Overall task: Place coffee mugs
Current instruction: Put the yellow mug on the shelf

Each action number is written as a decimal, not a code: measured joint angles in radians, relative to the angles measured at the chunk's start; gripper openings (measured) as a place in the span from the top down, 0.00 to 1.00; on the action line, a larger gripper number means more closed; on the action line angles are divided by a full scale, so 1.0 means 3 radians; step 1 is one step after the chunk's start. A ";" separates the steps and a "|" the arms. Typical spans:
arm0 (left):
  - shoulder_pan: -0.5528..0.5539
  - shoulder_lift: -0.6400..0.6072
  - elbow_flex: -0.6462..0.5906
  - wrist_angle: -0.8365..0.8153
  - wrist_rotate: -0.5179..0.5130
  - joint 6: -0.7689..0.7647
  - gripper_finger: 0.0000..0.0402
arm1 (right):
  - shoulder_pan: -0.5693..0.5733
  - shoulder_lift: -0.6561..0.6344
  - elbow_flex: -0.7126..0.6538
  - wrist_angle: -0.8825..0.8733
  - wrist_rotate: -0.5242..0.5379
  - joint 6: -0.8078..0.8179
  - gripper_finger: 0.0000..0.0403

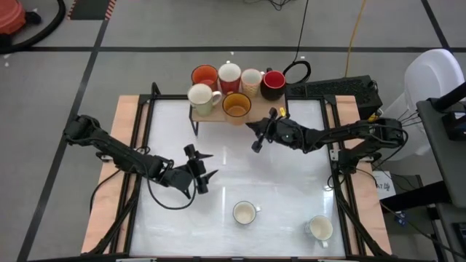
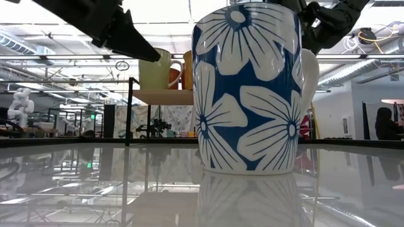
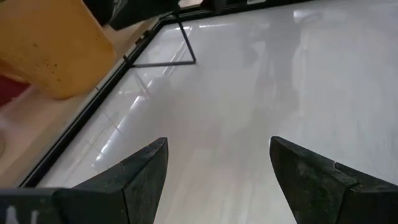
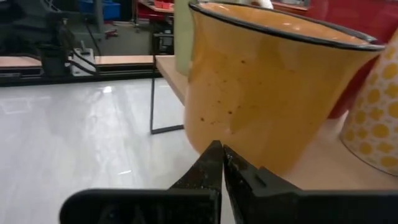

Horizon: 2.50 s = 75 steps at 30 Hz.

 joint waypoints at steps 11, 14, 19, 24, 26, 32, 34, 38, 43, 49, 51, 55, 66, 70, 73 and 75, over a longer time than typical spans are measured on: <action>0.0037 0.0000 -0.0001 0.0045 0.0005 0.0049 0.29 | -0.0157 0.0324 0.0001 0.0416 0.0008 -0.0008 1.00; 0.0057 0.0000 -0.0001 0.0046 0.0007 0.0062 0.29 | -0.0188 0.0379 0.0001 0.0488 0.0012 -0.0010 1.00; 0.0083 0.0000 -0.0001 0.0017 0.0007 0.0110 0.29 | -0.0243 0.0424 0.0001 0.0564 0.0014 -0.0076 1.00; 0.0098 0.0000 -0.0003 -0.0041 0.0007 0.0109 0.29 | -0.0314 0.0424 0.0001 0.0597 0.0015 -0.0108 1.00; 0.0100 0.0000 -0.0003 -0.0048 0.0008 0.0110 0.29 | -0.0337 0.0424 0.0001 0.0607 0.0018 -0.0108 1.00; 0.0100 0.0000 -0.0003 -0.0044 0.0007 0.0107 0.29 | -0.0377 0.0423 0.0001 0.0632 0.0018 -0.0105 1.00; 0.0101 0.0000 -0.0003 -0.0043 0.0007 0.0101 0.29 | -0.0377 0.0423 0.0001 0.0657 0.0019 -0.0106 1.00; 0.0101 0.0000 -0.0003 -0.0041 0.0007 0.0091 0.29 | -0.0377 0.0423 0.0001 0.0741 0.0020 -0.0097 1.00; 0.0100 0.0000 -0.0003 -0.0040 0.0009 0.0085 0.29 | -0.0377 0.0423 0.0001 0.0810 0.0020 -0.0094 1.00; 0.0100 0.0000 -0.0003 -0.0040 0.0010 0.0079 0.29 | -0.0362 0.0422 0.0001 0.0819 0.0008 -0.0082 1.00; 0.0100 0.0000 -0.0003 -0.0040 0.0012 0.0079 0.29 | -0.0341 0.0422 0.0001 0.0816 -0.0046 -0.0069 1.00; 0.0100 0.0000 -0.0003 -0.0046 0.0016 0.0074 0.29 | -0.0294 0.0422 0.0001 0.0830 -0.0211 0.0013 1.00; 0.0100 0.0000 -0.0003 -0.0041 0.0018 0.0074 0.29 | -0.0309 0.0422 0.0001 0.0897 -0.0316 0.0109 1.00; 0.0099 0.0000 -0.0003 -0.0039 0.0018 0.0074 0.29 | -0.0370 0.0422 0.0001 0.0911 -0.0319 0.0108 1.00; 0.0099 0.0000 -0.0003 -0.0036 0.0018 0.0076 0.29 | -0.0400 0.0422 0.0001 0.0924 -0.0336 0.0106 1.00; 0.0099 0.0000 -0.0003 -0.0034 0.0018 0.0076 0.29 | -0.0413 0.0422 0.0001 0.0927 -0.0340 0.0106 1.00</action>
